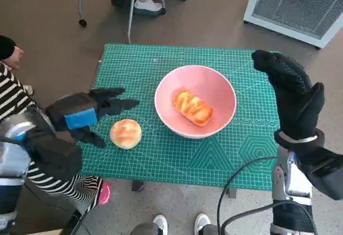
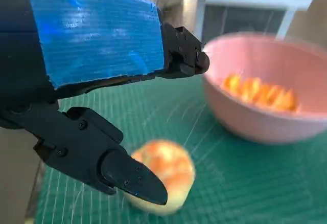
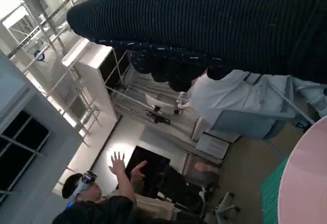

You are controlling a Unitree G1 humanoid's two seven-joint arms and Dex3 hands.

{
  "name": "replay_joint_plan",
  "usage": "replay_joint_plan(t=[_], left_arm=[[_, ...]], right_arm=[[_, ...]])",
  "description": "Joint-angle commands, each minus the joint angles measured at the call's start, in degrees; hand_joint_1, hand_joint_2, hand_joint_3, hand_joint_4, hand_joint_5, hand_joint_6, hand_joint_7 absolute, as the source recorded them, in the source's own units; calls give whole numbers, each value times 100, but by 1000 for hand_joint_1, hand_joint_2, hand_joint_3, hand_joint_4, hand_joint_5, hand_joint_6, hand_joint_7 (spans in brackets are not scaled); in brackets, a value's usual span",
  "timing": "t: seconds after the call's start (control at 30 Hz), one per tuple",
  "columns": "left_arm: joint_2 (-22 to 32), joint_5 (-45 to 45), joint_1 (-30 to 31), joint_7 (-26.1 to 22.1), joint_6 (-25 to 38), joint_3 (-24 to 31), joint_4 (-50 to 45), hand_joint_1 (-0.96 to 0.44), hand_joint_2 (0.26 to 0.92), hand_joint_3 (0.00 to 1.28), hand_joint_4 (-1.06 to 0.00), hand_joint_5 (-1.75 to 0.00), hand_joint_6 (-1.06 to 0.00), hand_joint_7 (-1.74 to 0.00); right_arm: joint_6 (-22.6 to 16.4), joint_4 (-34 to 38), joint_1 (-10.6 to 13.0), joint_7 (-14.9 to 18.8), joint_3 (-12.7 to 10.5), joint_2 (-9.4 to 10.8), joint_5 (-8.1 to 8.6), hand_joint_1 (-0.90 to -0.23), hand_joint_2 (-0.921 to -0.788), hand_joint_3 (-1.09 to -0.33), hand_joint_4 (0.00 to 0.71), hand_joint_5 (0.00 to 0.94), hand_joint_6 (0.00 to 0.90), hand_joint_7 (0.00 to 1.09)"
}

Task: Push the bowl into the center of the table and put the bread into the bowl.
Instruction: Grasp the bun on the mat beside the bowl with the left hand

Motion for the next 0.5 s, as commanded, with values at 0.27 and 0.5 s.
replay_joint_plan(t=[0.27, 0.5], left_arm=[[-624, 594, -401, 366, -27, -678, 1351, -453, 754, 0, -130, 0, -261, -20], [-946, 794, -814, 537, -193, -995, 2492, -315, 732, 1, -143, -5, -249, -8]], right_arm=[[117, 71, 108, 120, -63, -87, 52, -749, -921, -699, 163, 0, 50, 495], [178, -37, 158, 99, -76, -112, 39, -749, -921, -701, 161, 0, 49, 496]])
